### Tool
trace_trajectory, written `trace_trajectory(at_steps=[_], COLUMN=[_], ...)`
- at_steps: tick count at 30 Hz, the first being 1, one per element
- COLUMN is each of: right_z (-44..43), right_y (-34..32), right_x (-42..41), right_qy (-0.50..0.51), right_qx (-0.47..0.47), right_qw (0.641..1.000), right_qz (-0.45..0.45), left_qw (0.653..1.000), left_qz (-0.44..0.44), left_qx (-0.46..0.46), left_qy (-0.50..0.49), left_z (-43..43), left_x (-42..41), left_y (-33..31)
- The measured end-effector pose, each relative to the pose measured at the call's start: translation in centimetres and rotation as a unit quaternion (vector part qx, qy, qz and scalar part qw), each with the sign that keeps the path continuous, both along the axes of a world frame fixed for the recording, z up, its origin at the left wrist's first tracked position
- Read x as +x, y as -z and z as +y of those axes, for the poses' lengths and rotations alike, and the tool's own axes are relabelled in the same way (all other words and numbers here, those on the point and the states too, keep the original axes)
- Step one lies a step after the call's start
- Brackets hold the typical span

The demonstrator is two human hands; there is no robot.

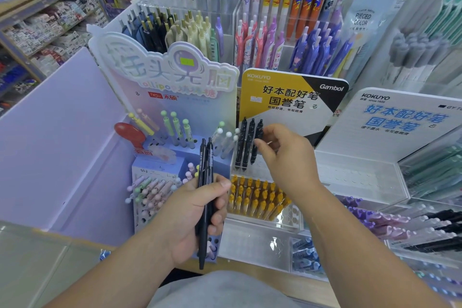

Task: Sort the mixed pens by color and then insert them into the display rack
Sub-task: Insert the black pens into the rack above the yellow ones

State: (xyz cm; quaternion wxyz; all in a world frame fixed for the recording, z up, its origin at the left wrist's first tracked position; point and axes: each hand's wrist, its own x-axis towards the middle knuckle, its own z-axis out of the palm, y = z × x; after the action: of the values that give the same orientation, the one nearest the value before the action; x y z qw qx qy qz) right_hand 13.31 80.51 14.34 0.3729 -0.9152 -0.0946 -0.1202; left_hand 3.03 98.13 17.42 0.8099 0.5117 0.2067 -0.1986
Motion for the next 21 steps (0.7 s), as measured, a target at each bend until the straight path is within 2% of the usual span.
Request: trace_trajectory(at_steps=[11, 14, 16, 19, 21], right_z=[0.2, 0.1, 0.4, 1.5, 2.0], right_y=[-0.4, -1.2, -2.0, -3.0, -3.0], right_x=[-0.5, -1.9, -3.1, -4.7, -5.2], right_qy=[0.012, 0.04, 0.029, -0.064, -0.085], right_qx=[-0.016, 0.068, 0.163, 0.308, 0.346], right_qw=[1.0, 0.996, 0.983, 0.922, 0.895], right_qz=[0.025, 0.037, 0.079, 0.226, 0.27], left_qw=[1.0, 0.999, 0.998, 0.996, 0.995], left_qz=[-0.013, -0.025, -0.031, -0.037, -0.034], left_qx=[0.002, 0.012, 0.021, 0.02, 0.025], left_qy=[0.011, 0.028, 0.049, 0.081, 0.095], left_z=[-0.1, -0.1, -0.1, -0.4, -0.7], left_x=[0.0, 0.0, 0.0, -0.1, -0.1], left_y=[0.0, -0.1, -0.1, -0.1, -0.2])
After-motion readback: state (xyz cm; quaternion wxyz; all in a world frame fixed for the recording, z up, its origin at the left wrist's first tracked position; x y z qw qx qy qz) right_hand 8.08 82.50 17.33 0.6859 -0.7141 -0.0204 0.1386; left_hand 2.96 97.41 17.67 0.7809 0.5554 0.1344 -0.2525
